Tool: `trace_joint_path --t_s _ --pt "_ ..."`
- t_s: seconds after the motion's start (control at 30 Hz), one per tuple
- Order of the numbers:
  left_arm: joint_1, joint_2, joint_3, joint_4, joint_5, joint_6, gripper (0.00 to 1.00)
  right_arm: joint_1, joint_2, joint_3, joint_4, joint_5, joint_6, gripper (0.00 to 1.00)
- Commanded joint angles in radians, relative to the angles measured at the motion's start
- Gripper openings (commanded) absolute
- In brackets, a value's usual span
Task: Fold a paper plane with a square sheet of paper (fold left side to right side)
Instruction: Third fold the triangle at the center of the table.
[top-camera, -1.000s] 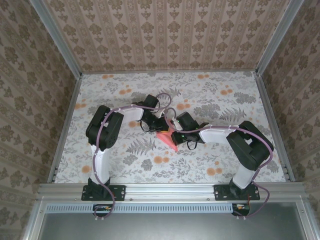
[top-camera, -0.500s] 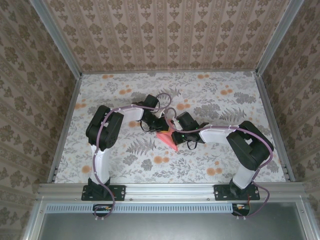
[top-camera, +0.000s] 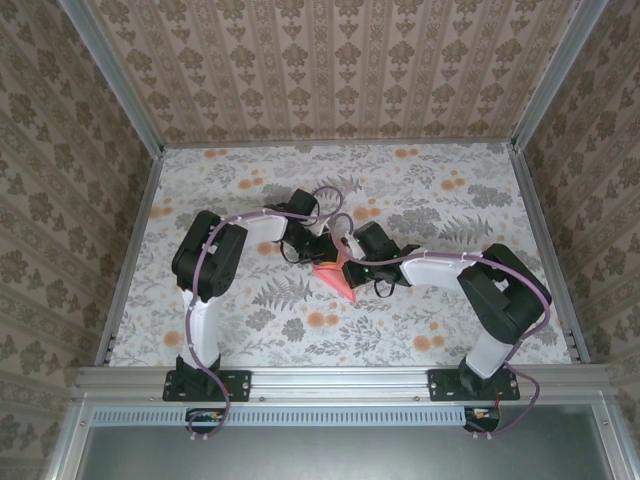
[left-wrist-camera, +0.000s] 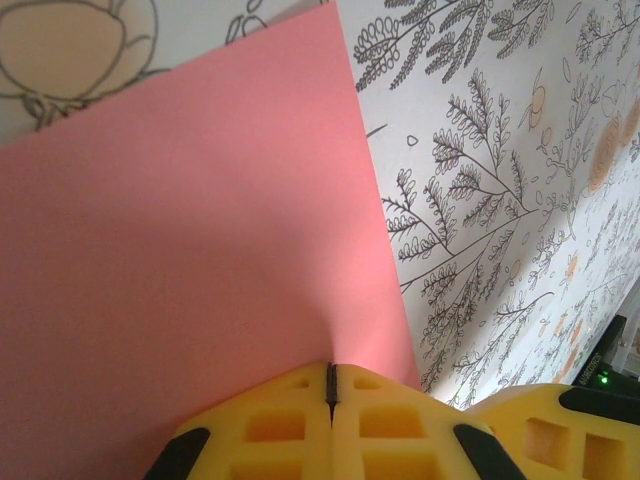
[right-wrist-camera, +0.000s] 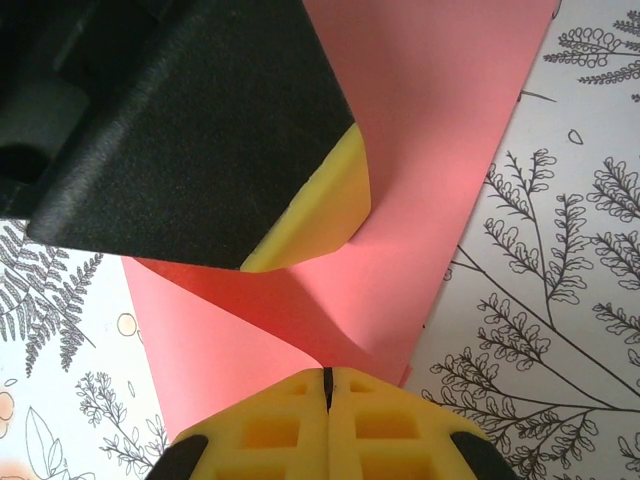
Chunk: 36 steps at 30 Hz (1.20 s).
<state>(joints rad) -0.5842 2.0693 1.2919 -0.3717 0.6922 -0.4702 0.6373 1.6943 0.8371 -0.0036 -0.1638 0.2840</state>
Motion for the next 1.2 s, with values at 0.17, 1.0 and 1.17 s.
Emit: trace_joint_path --t_s 0.17,1.0,1.17 --pt "-0.016 0.044 -0.001 -0.012 -0.040 0.008 0.02 -0.007 0.013 0.023 -0.018 0.021 -0.021 0.00" --pt "-0.019 0.045 -0.001 -0.013 -0.043 0.008 0.02 -0.007 0.039 0.037 -0.020 0.048 -0.013 0.00" --pt "-0.019 0.044 -0.001 -0.012 -0.042 0.007 0.02 -0.006 0.057 0.048 -0.030 0.039 -0.016 0.00"
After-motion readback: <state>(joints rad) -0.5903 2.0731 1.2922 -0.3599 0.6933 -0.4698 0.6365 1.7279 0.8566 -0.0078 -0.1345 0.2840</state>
